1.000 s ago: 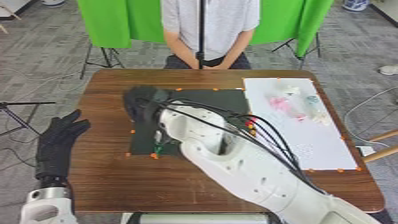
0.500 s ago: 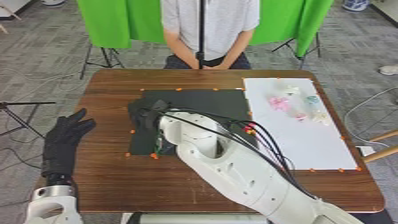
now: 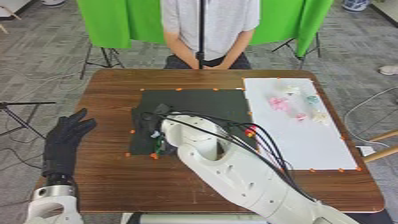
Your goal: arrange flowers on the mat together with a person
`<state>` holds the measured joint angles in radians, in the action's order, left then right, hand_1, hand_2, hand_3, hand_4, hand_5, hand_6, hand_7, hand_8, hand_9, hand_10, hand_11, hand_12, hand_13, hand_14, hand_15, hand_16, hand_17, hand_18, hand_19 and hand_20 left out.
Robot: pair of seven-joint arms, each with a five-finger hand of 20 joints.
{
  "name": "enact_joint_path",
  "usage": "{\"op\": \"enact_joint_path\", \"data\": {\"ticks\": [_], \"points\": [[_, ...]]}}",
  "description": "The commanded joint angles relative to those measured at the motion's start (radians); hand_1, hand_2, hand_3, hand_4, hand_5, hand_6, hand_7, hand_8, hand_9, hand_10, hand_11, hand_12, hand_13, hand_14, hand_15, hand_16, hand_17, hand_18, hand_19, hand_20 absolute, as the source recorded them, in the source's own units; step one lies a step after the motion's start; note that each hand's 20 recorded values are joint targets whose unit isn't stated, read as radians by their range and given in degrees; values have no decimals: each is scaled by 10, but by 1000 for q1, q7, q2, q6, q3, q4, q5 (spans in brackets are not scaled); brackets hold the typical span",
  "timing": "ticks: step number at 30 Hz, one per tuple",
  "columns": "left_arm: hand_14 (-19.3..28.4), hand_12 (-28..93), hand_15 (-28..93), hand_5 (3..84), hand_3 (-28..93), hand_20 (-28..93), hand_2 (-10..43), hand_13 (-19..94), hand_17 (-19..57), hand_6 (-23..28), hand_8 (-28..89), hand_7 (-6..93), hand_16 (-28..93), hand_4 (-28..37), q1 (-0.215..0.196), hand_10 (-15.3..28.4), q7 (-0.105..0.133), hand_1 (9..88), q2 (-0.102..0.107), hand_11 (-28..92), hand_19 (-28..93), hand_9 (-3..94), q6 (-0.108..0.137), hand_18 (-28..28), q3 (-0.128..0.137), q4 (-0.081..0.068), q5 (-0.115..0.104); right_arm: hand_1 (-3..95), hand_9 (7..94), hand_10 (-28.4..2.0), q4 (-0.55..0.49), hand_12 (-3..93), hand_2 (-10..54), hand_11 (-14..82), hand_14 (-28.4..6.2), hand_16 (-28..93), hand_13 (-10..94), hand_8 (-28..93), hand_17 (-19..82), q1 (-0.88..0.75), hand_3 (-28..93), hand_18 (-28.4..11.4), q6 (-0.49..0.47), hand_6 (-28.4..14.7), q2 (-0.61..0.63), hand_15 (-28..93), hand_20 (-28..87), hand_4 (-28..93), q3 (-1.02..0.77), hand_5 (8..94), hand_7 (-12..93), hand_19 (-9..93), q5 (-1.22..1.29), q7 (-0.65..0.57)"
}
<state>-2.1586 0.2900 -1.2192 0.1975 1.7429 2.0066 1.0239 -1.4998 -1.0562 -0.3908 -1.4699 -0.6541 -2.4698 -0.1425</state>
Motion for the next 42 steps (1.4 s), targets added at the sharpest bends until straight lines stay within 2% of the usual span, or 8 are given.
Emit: {"op": "enact_joint_path", "data": {"ticks": [1, 20, 22, 23, 27, 33, 37, 42], "points": [[181, 125, 205, 473, 639, 164, 133, 381, 83, 33, -62, 117, -6, -283, -6, 159, -12, 180, 0, 197, 140, 491, -16, 120, 0, -5, 6, 863, 936, -80, -5, 362, -95, 78, 3, 221, 937, 9, 668, 2, -283, -102, -12, 49, -4, 569, 411, 440, -7, 729, 177, 932, -23, 12], [182, 126, 206, 472, 642, 164, 122, 381, 83, 31, -64, 116, -5, -283, -11, 158, -22, 184, 8, 198, 139, 491, -16, 120, 10, 4, 10, 809, 907, -89, -190, 334, -95, 119, 1, 226, 937, -41, 665, 62, -259, -103, 59, 56, 91, 560, 404, 461, -132, 681, 187, 932, 167, -27], [181, 126, 206, 473, 640, 164, 122, 381, 83, 31, -63, 116, -6, -283, -13, 159, -25, 185, 8, 199, 139, 492, -19, 120, 13, 6, 13, 686, 901, -92, -247, 332, -95, 123, 0, 228, 937, -39, 664, 47, 85, -102, 95, 53, 127, 554, 415, 225, -186, 684, 183, 930, 232, -43], [181, 126, 206, 473, 641, 164, 121, 381, 83, 30, -63, 117, -6, -283, -16, 158, -26, 185, 6, 198, 139, 492, -20, 120, 17, 8, 14, 571, 891, -96, -273, 318, -95, 131, -2, 231, 937, -36, 661, 34, 429, -101, 125, 50, 141, 542, 393, -50, -215, 682, 181, 931, 252, -46], [180, 126, 206, 473, 637, 164, 122, 381, 83, 30, -64, 118, -6, -283, -34, 157, -25, 188, -4, 198, 139, 491, -20, 120, 26, 18, 15, 472, 852, -115, -379, 235, -95, 187, -16, 265, 937, -37, 633, -53, 633, -101, 213, 37, 200, 455, 296, -193, -373, 675, 170, 924, 391, -19], [180, 126, 205, 474, 640, 164, 121, 381, 83, 30, -64, 118, -6, -283, -43, 158, -26, 185, -10, 198, 139, 491, -22, 120, 33, 27, 19, 403, 809, -131, -539, 209, -95, 183, -53, 272, 878, -103, 574, -308, 655, -104, 334, 22, 266, 323, 212, -175, -683, 665, 162, 812, 730, 56], [180, 126, 205, 474, 641, 164, 120, 382, 83, 30, -64, 118, -6, -283, -55, 157, -27, 184, -13, 198, 139, 491, -25, 120, 35, 35, 22, 349, 772, -136, -593, 205, -93, 171, -77, 249, 804, -99, 513, -529, 661, -111, 294, 17, 275, 292, 209, -157, -900, 657, 158, 739, 1104, 180], [180, 126, 205, 474, 640, 164, 120, 382, 83, 30, -64, 118, -6, -283, -62, 158, -25, 185, -16, 198, 139, 491, -24, 120, 38, 43, 25, 202, 589, -165, -582, 157, -15, 80, -155, 198, 502, -81, 303, -752, 688, -150, 246, -10, 267, 143, 334, -148, -1030, 572, 114, 251, 1318, 334]]}}
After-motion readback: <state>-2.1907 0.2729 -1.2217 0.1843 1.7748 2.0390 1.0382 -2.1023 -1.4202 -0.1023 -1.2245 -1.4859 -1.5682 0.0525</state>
